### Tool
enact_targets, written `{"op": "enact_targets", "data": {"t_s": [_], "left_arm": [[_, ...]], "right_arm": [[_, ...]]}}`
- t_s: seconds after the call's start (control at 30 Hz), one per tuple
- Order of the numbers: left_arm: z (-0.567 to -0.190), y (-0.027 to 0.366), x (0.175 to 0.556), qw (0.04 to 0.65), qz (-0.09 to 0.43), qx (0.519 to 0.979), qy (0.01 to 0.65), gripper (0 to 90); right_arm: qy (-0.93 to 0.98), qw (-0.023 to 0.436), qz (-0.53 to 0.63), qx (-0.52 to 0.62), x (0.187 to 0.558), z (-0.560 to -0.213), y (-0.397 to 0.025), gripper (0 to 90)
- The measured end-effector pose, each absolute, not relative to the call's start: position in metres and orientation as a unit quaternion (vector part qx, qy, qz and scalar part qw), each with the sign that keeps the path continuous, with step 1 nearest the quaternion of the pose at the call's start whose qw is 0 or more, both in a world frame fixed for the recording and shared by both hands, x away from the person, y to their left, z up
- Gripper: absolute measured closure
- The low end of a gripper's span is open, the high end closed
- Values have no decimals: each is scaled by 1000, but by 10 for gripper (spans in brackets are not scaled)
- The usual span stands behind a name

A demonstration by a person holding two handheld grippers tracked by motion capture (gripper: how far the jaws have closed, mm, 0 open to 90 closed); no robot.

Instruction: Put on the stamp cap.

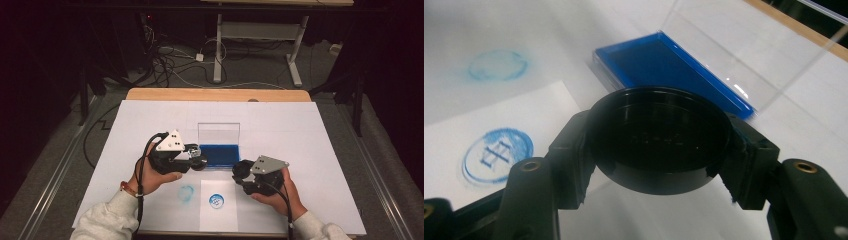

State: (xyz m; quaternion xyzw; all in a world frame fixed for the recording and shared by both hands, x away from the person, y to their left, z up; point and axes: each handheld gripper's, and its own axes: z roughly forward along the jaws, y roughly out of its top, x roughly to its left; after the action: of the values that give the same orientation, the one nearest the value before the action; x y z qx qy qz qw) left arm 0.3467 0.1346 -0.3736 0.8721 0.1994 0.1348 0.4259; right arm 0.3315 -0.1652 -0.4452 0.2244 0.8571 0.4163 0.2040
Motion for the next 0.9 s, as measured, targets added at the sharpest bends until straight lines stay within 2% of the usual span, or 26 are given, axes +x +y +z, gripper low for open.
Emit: {"op": "enact_targets", "data": {"t_s": [0.33, 0.9], "left_arm": [[-368, 120, 347, 441, 134, 869, 179, 548], [-367, 94, 348, 468, 111, 863, 157, 548]], "right_arm": [[857, 193, 430, 210, 340, -446, -135, 390], [840, 184, 469, 202, 338, -438, -118, 390]]}}
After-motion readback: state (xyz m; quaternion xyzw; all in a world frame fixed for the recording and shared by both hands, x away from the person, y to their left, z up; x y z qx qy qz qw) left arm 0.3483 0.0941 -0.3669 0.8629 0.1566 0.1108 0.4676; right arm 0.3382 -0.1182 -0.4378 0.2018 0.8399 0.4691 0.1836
